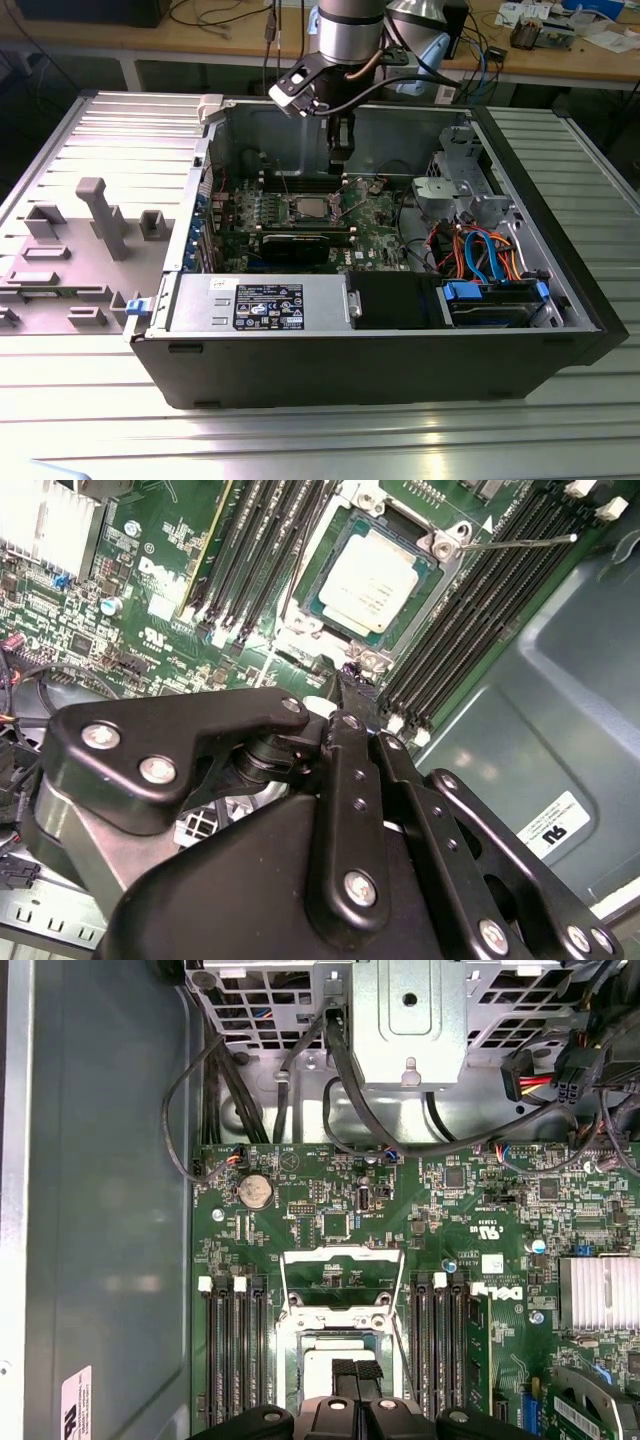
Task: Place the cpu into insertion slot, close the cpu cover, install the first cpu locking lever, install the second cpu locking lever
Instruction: 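Close the cpu cover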
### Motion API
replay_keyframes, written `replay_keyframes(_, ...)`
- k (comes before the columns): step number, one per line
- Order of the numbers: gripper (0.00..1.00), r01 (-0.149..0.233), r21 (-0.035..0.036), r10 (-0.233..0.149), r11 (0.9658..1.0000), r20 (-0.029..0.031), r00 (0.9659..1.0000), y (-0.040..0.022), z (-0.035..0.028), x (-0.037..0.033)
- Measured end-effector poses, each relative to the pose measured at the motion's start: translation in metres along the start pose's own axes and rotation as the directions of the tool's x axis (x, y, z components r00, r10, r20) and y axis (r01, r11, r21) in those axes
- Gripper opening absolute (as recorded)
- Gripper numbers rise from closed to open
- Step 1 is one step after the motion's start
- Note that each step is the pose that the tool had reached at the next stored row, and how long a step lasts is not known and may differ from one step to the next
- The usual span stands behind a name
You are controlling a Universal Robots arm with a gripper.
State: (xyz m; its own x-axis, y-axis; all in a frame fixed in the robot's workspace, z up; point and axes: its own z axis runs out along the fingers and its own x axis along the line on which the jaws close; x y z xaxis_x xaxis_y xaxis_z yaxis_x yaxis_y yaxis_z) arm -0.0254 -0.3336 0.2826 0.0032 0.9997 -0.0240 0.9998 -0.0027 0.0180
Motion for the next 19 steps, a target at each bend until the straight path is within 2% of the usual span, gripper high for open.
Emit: replay_keyframes(19, 0.11, 0.0, 0.0, 0.0, 1.0, 0.0, 1.0, 0.0035, 0.0001, 0.0)
